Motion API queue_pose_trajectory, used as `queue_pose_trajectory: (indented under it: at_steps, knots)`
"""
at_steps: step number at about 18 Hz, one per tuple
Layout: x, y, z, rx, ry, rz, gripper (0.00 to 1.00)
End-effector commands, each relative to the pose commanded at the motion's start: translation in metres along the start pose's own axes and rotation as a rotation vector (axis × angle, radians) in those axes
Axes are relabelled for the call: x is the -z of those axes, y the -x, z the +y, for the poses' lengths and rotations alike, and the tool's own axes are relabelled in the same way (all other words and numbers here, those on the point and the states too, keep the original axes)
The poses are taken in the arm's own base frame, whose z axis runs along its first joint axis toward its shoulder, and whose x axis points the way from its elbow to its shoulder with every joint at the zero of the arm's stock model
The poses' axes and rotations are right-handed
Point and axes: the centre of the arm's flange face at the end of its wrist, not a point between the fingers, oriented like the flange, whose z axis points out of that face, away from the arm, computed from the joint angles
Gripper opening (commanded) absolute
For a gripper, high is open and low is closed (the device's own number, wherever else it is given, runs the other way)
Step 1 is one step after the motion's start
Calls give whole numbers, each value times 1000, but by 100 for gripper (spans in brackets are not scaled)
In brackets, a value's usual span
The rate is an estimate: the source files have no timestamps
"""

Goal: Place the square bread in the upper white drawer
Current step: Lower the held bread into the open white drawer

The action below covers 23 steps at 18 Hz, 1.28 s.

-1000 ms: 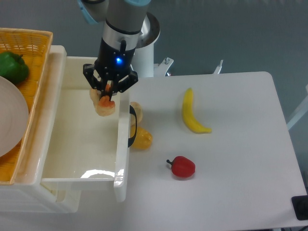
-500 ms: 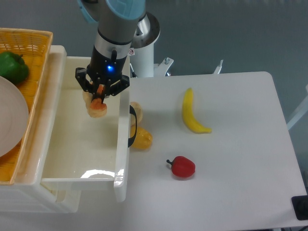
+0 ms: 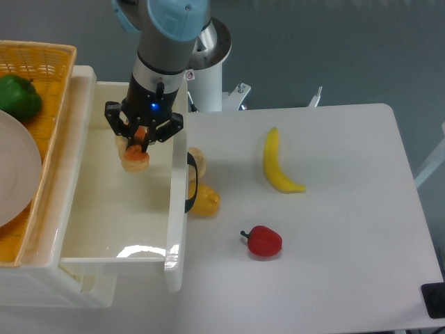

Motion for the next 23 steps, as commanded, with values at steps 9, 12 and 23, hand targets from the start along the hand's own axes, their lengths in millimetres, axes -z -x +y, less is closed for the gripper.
queue_pose_trajectory:
  at_steps: [9,12,23]
  knots:
    - [6,-4,2,-8,-12,-4,47]
    - [6,-4,2,-8,-11,-6,49]
    - [4,-8,1,-19,-10,-5,57]
